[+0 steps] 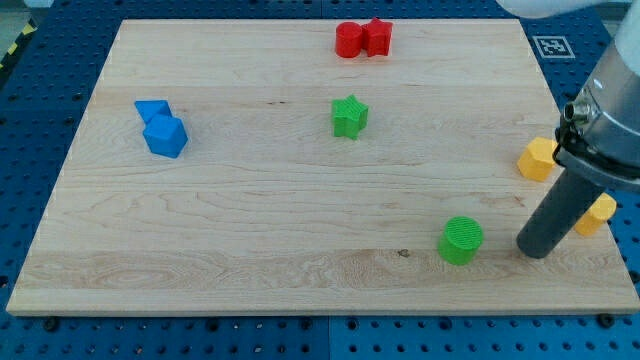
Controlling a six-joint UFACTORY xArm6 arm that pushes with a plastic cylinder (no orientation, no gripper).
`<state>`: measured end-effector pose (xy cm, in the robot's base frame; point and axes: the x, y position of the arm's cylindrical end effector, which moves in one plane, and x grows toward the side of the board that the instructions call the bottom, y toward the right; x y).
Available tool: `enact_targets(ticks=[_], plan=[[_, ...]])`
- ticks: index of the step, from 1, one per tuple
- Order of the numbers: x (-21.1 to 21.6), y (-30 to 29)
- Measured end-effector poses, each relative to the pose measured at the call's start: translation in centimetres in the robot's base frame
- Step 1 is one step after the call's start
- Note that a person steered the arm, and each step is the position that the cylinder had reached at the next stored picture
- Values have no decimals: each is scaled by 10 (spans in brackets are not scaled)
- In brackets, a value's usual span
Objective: Push the green circle below the green star
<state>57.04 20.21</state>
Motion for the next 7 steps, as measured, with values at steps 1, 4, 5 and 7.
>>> enact_targets(ticks=[1,4,5,7], plan=[[-3,-45],[10,-95],[-17,-137],[-51,-173]])
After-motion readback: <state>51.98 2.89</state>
